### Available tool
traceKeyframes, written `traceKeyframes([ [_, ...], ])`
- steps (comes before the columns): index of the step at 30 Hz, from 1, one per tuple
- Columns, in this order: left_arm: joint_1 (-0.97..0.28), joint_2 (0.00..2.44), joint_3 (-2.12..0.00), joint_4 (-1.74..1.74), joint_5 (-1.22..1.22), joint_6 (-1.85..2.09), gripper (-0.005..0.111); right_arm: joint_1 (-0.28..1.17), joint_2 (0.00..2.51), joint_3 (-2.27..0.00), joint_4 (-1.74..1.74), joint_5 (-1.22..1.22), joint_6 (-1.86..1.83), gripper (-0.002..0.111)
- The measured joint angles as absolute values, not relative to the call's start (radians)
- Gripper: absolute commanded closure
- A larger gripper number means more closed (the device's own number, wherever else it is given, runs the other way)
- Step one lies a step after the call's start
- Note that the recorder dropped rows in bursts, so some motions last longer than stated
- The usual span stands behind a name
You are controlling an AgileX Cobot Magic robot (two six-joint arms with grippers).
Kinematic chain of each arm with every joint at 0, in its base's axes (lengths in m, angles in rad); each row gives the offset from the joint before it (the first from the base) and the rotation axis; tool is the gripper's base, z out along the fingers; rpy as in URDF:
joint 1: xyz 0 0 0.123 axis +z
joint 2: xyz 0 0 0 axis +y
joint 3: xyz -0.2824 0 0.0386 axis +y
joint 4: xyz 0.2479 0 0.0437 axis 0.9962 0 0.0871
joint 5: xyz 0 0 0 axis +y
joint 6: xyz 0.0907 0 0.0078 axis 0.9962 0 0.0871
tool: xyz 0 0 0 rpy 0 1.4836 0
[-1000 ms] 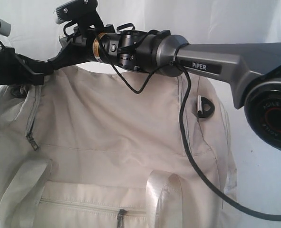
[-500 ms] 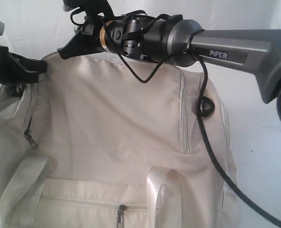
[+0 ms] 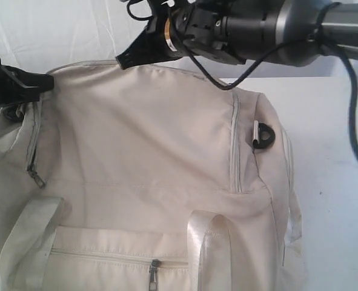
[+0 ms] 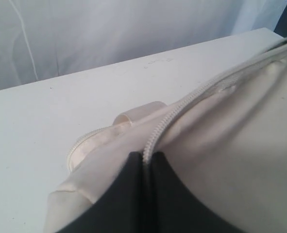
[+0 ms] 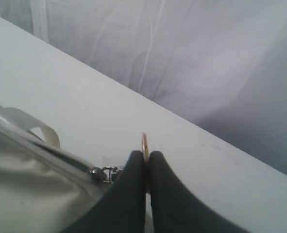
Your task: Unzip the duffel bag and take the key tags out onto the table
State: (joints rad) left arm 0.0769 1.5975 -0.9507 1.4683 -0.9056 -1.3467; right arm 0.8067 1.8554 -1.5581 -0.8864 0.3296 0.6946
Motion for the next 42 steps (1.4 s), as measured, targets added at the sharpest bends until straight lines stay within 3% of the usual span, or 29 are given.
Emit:
traceKeyframes([
  [26,0.079,1.598,-0.951,1.475,-0.942,-1.349,0.107,0.632,1.566,-1.25,-0.723,0.522,0.509,0.108],
  [42,0.075,1.598,-0.951,1.48,-0.931,-1.349,0.107,0.587,1.462,-1.246,-0.25,0.853,0.046,0.108],
])
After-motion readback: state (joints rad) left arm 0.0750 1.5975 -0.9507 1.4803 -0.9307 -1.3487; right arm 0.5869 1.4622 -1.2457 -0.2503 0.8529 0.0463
